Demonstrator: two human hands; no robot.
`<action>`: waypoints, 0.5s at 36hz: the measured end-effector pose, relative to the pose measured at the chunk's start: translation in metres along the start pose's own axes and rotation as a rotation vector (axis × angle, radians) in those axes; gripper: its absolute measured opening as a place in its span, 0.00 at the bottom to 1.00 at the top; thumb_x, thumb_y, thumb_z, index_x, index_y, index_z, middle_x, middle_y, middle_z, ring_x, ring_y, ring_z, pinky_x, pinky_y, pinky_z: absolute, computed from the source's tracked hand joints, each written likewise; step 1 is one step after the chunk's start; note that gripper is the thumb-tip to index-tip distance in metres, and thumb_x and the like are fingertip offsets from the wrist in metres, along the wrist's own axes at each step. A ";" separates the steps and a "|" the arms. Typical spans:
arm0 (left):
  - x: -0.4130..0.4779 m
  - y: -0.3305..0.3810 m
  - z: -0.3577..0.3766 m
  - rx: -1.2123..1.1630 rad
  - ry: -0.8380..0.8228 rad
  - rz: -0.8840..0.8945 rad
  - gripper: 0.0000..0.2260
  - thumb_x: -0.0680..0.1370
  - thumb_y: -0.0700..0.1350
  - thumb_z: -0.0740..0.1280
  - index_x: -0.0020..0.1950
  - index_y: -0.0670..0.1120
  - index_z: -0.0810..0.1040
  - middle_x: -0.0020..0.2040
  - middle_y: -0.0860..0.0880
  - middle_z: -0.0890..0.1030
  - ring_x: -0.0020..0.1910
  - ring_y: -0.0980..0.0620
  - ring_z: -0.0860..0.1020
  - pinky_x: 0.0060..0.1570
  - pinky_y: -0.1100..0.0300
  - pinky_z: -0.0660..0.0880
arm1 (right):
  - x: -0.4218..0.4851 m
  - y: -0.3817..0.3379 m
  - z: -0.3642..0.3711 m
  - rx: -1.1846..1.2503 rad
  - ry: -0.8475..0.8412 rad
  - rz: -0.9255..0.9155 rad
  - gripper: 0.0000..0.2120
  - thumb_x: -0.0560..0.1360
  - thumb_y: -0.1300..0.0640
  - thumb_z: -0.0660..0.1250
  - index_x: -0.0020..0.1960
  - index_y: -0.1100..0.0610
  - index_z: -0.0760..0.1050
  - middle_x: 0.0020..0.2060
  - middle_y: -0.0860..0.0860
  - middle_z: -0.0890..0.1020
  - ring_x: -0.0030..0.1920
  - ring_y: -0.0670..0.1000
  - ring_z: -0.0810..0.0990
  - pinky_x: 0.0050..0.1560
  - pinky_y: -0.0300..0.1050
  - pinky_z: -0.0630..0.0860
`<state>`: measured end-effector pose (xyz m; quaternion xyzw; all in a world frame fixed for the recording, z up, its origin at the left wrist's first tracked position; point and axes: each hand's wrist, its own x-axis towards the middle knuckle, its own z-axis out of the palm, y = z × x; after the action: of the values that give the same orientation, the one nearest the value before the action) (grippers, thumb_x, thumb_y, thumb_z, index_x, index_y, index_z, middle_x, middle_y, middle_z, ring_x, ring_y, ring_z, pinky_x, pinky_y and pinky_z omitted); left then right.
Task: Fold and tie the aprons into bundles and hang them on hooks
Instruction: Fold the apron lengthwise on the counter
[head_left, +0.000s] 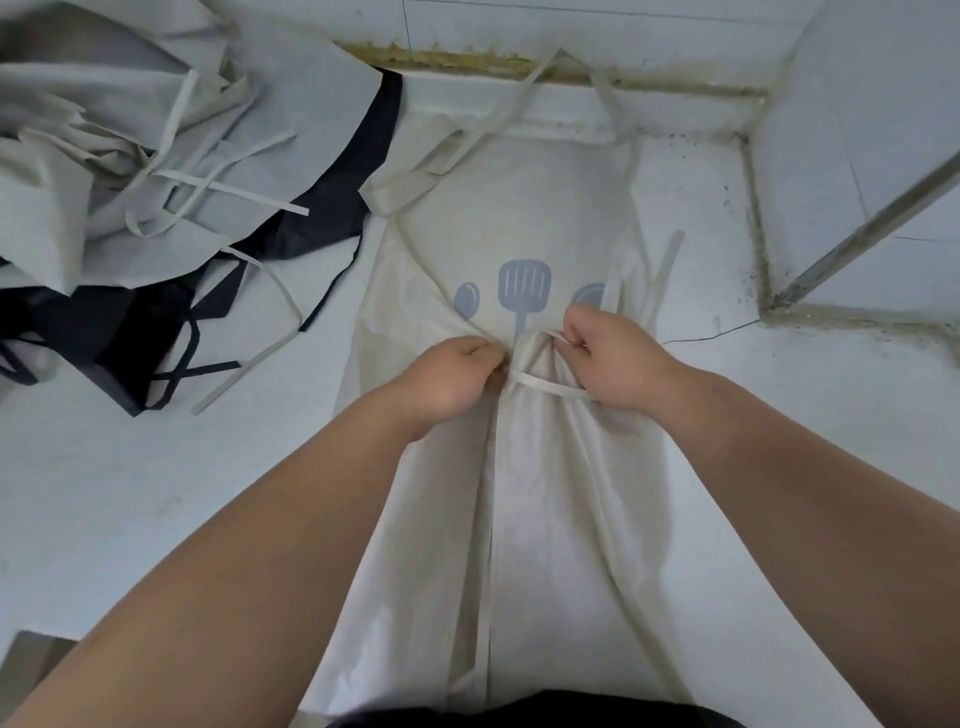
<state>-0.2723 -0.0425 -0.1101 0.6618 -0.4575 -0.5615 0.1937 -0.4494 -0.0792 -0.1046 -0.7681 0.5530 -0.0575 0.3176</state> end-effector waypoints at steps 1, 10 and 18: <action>0.000 0.002 0.002 -0.028 -0.019 0.004 0.11 0.80 0.44 0.59 0.51 0.41 0.79 0.49 0.48 0.82 0.51 0.48 0.78 0.58 0.58 0.72 | 0.000 0.000 0.000 -0.002 -0.011 0.004 0.18 0.80 0.58 0.58 0.34 0.51 0.56 0.30 0.47 0.65 0.31 0.48 0.63 0.31 0.42 0.58; -0.009 0.010 0.003 -0.632 -0.164 -0.027 0.23 0.77 0.28 0.58 0.69 0.47 0.68 0.48 0.47 0.80 0.45 0.50 0.80 0.49 0.59 0.78 | 0.000 0.000 -0.003 0.123 -0.041 0.076 0.11 0.75 0.68 0.61 0.39 0.54 0.69 0.39 0.48 0.73 0.43 0.50 0.71 0.35 0.35 0.65; -0.008 0.011 0.008 -0.566 -0.188 -0.102 0.12 0.79 0.37 0.64 0.63 0.38 0.73 0.32 0.50 0.76 0.27 0.57 0.71 0.27 0.64 0.70 | -0.002 0.000 -0.006 0.150 -0.052 0.093 0.05 0.77 0.63 0.62 0.45 0.54 0.71 0.43 0.47 0.74 0.46 0.50 0.72 0.39 0.36 0.66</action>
<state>-0.2837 -0.0396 -0.0995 0.5488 -0.2651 -0.7343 0.2990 -0.4528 -0.0805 -0.0991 -0.7169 0.5737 -0.0640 0.3910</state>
